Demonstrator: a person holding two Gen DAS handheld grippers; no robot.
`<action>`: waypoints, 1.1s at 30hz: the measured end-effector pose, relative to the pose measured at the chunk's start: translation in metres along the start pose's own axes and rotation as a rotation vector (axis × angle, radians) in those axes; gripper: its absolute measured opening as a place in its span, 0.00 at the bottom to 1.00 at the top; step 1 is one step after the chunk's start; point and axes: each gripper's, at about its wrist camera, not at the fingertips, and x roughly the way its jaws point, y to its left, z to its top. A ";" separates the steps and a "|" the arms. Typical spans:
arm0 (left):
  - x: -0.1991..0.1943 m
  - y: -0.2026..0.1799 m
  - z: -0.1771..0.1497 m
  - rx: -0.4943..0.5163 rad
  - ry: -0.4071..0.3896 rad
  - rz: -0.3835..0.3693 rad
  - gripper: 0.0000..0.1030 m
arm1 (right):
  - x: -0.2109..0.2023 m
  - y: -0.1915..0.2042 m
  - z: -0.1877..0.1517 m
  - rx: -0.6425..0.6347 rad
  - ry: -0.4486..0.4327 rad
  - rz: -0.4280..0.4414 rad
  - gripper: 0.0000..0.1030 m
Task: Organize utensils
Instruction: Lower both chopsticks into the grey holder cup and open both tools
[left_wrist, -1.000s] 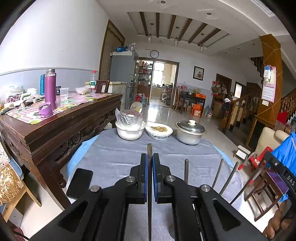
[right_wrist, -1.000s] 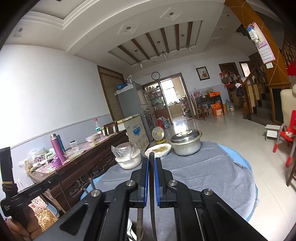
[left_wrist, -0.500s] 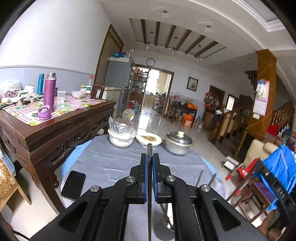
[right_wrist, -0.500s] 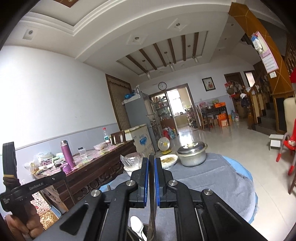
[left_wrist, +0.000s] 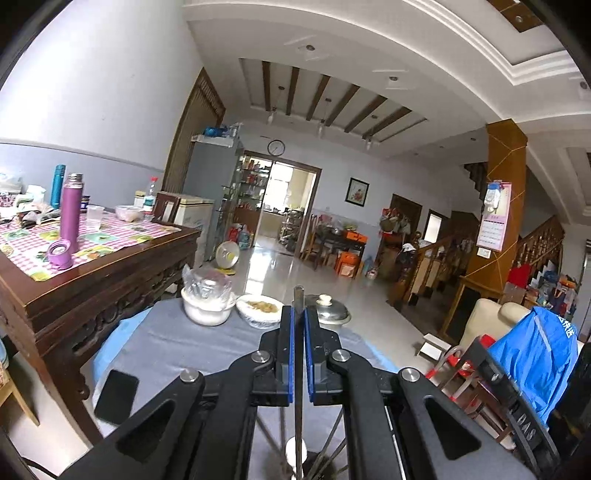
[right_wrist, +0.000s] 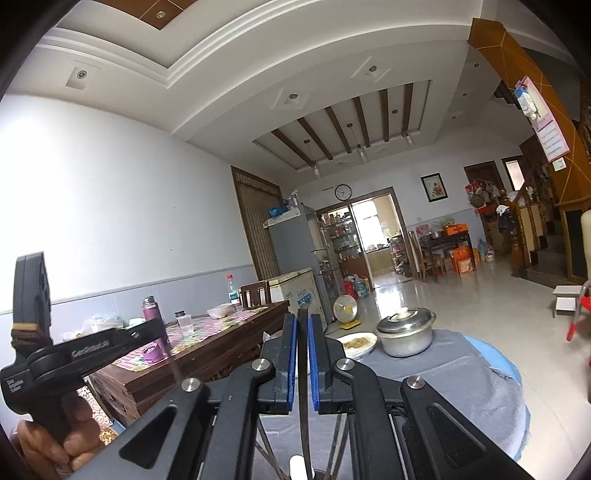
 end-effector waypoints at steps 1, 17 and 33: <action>0.004 -0.002 0.000 0.003 -0.006 -0.005 0.05 | 0.001 0.000 -0.001 -0.003 0.002 0.000 0.07; 0.059 -0.008 -0.042 0.036 0.081 0.048 0.05 | 0.027 -0.013 -0.033 0.025 0.091 -0.010 0.07; 0.061 -0.004 -0.052 0.032 0.117 0.077 0.05 | 0.031 -0.012 -0.044 0.019 0.130 -0.011 0.07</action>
